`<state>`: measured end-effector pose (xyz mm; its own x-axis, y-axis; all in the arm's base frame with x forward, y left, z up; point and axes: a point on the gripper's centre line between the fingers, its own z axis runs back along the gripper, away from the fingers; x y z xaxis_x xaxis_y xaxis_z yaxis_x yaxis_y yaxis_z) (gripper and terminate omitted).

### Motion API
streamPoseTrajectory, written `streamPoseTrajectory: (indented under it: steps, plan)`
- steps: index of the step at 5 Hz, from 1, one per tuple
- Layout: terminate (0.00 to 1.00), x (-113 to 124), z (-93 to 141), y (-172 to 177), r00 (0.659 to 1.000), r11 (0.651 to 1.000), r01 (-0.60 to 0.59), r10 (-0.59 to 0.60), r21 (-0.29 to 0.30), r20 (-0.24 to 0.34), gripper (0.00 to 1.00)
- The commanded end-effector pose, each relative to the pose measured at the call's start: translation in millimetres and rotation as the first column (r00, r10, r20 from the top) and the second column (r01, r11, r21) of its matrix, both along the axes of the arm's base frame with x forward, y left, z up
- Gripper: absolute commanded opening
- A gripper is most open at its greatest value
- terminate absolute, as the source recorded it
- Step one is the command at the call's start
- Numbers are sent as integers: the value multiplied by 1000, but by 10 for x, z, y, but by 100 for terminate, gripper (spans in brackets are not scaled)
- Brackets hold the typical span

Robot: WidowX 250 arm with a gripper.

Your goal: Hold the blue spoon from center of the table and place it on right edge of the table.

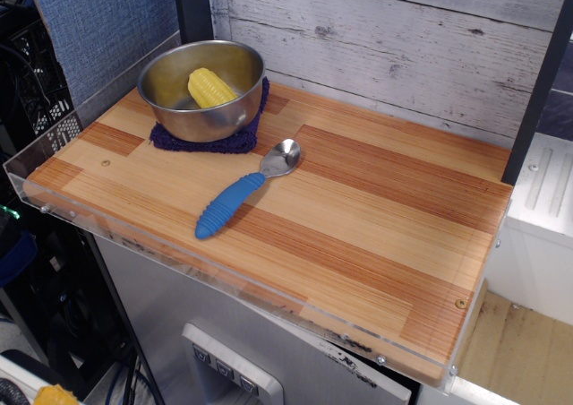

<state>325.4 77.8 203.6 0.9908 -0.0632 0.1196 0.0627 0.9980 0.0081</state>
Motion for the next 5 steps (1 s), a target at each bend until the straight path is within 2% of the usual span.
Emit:
streamPoseTrajectory:
  steps: [1, 3, 4, 5]
  plan:
    - [0, 0, 0, 0, 1000, 1000, 0, 0, 0, 0, 100]
    - [0, -530, -728, 186, 986, 999, 10, -5, 31, -165, 100]
    - [0, -685, -1023, 250, 980, 998, 9, 2, 57, -199, 100]
    - [0, -714, -1351, 189, 986, 998, -26, 35, 56, -163, 100]
